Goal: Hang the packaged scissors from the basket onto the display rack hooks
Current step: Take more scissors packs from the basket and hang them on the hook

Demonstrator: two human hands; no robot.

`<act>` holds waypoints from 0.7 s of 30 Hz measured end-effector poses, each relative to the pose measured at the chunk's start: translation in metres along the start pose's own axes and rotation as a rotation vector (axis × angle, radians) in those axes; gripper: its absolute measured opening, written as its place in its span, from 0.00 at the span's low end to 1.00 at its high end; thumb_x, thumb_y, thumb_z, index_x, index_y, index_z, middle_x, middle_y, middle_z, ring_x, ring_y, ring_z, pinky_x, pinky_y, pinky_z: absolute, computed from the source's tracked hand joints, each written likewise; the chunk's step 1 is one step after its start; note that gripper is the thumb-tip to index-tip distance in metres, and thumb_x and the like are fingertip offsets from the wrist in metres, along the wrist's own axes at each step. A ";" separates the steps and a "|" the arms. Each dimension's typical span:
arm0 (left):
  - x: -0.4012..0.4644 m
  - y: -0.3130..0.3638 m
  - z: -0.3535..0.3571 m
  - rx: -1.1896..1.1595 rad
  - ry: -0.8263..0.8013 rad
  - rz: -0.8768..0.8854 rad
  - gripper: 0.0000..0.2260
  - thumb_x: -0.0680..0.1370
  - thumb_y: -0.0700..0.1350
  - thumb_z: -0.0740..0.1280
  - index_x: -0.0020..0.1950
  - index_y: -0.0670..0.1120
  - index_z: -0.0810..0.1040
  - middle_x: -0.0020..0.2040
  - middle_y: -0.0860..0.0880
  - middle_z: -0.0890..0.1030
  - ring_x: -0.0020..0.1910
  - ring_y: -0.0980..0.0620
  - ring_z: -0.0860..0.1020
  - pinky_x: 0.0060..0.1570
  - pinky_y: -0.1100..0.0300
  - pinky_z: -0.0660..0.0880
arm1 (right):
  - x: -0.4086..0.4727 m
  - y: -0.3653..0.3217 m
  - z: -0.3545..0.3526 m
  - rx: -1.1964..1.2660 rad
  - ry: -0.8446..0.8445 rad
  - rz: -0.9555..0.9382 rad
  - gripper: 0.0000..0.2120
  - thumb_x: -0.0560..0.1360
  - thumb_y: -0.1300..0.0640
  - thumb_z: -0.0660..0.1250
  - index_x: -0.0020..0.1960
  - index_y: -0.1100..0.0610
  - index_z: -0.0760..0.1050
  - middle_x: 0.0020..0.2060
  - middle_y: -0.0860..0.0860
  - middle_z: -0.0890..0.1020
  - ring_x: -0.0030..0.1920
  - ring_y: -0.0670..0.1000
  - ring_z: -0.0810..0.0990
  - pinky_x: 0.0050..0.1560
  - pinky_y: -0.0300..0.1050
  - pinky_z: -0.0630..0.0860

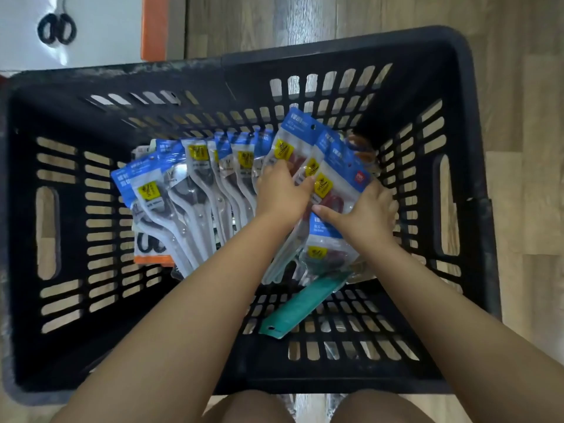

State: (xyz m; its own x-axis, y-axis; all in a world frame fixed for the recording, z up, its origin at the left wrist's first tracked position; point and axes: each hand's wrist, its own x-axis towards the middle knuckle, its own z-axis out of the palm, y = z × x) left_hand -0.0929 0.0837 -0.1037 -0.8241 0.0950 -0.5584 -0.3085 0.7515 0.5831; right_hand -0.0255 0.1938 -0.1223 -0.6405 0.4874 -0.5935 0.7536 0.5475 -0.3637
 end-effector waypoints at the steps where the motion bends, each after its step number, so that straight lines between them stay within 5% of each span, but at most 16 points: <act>1: 0.000 0.000 -0.001 -0.044 -0.012 -0.001 0.14 0.78 0.48 0.65 0.58 0.39 0.75 0.58 0.41 0.76 0.56 0.44 0.74 0.57 0.47 0.72 | 0.000 0.001 0.000 0.011 -0.020 0.009 0.54 0.63 0.35 0.72 0.76 0.59 0.49 0.74 0.56 0.54 0.73 0.59 0.53 0.70 0.57 0.56; 7: -0.005 -0.009 -0.011 -0.253 -0.084 -0.032 0.05 0.80 0.46 0.62 0.46 0.46 0.73 0.41 0.49 0.76 0.42 0.50 0.73 0.49 0.53 0.72 | -0.002 -0.001 0.003 0.108 -0.041 -0.013 0.42 0.63 0.36 0.73 0.70 0.52 0.63 0.74 0.51 0.55 0.74 0.55 0.52 0.72 0.58 0.53; 12: -0.004 -0.012 -0.017 -0.378 -0.139 -0.138 0.07 0.81 0.46 0.59 0.45 0.46 0.69 0.36 0.52 0.71 0.34 0.56 0.70 0.34 0.67 0.68 | 0.000 -0.009 0.006 0.142 -0.075 0.029 0.48 0.62 0.35 0.73 0.74 0.49 0.56 0.76 0.50 0.50 0.75 0.55 0.47 0.73 0.58 0.47; 17: -0.002 -0.016 -0.018 -0.440 -0.137 -0.134 0.07 0.80 0.46 0.61 0.43 0.48 0.70 0.40 0.51 0.74 0.40 0.54 0.73 0.39 0.63 0.69 | -0.001 -0.010 0.010 0.261 -0.038 0.042 0.44 0.55 0.34 0.75 0.65 0.50 0.66 0.70 0.51 0.64 0.71 0.55 0.62 0.68 0.61 0.61; 19: -0.003 -0.016 -0.019 -0.471 -0.142 -0.118 0.04 0.81 0.45 0.61 0.50 0.45 0.73 0.44 0.49 0.77 0.44 0.54 0.75 0.43 0.64 0.72 | -0.004 -0.011 0.008 0.387 0.010 0.016 0.42 0.53 0.36 0.76 0.60 0.52 0.66 0.62 0.50 0.72 0.65 0.53 0.69 0.65 0.55 0.69; 21: -0.004 -0.015 -0.021 -0.506 -0.155 -0.098 0.06 0.81 0.44 0.60 0.54 0.44 0.74 0.44 0.52 0.78 0.42 0.58 0.76 0.39 0.72 0.72 | -0.009 -0.015 0.003 0.551 0.012 0.014 0.34 0.60 0.48 0.80 0.56 0.53 0.63 0.52 0.45 0.73 0.57 0.48 0.74 0.57 0.40 0.72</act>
State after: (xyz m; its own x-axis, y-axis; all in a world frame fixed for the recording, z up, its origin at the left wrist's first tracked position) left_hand -0.0951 0.0587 -0.0976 -0.7123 0.1642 -0.6824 -0.6020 0.3570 0.7143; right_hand -0.0310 0.1795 -0.1135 -0.6293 0.5018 -0.5935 0.7254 0.1051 -0.6802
